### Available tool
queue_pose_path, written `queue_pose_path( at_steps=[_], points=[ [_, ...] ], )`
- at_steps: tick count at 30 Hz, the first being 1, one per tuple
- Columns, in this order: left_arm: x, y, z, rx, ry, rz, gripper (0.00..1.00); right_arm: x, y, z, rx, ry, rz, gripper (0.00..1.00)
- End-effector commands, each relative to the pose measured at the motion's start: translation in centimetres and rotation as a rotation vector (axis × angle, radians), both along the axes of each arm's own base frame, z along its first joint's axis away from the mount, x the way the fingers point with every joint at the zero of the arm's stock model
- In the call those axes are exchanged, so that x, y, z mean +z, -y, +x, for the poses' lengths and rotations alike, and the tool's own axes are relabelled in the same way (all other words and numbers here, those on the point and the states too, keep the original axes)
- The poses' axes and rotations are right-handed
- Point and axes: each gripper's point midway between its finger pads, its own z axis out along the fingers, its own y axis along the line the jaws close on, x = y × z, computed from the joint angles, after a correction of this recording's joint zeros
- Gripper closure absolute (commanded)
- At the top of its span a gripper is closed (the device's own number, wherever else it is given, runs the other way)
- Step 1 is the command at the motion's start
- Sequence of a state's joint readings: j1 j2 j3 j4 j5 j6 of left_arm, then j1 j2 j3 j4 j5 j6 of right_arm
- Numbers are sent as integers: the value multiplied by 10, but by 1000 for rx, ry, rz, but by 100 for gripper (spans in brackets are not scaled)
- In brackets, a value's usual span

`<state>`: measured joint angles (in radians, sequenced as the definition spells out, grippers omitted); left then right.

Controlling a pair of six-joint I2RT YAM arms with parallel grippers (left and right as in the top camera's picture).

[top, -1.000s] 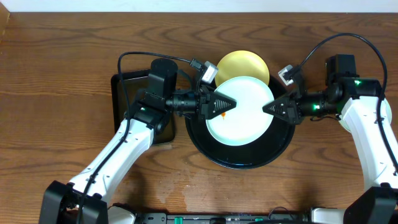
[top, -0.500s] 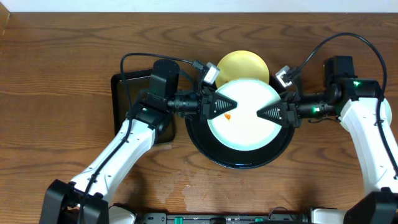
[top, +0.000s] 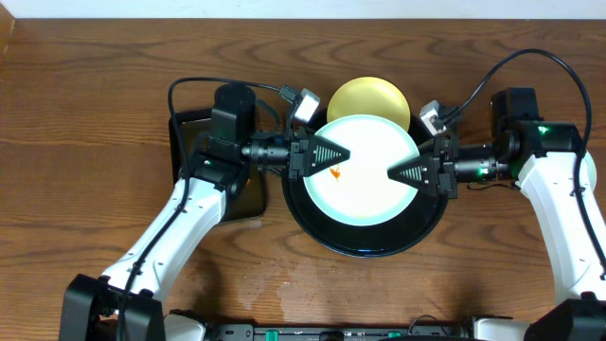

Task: Clean dirty plates on tray and stack at the side
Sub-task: 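Hold the pale green plate with both grippers and tilt it upright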

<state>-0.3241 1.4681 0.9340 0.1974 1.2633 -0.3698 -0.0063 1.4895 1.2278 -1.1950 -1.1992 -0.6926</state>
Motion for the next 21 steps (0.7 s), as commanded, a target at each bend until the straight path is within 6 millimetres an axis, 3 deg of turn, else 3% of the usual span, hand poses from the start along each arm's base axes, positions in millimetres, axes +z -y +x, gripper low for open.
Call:
queue_pose_path(
  at_steps=[1, 6, 11, 21],
  points=[
    [15, 0, -6, -52, 32, -37, 93, 23, -8, -5, 26, 27, 125, 71],
    [18, 0, -15, -101, 24, -56, 93, 40, -10, -6, 32, 32, 221, 72],
    [19, -1, -15, -103, 24, -57, 93, 43, -7, -1, 23, 57, 238, 75],
    [19, 0, -15, -102, 25, -57, 92, 44, -7, 1, 10, 18, 240, 99]
  ],
)
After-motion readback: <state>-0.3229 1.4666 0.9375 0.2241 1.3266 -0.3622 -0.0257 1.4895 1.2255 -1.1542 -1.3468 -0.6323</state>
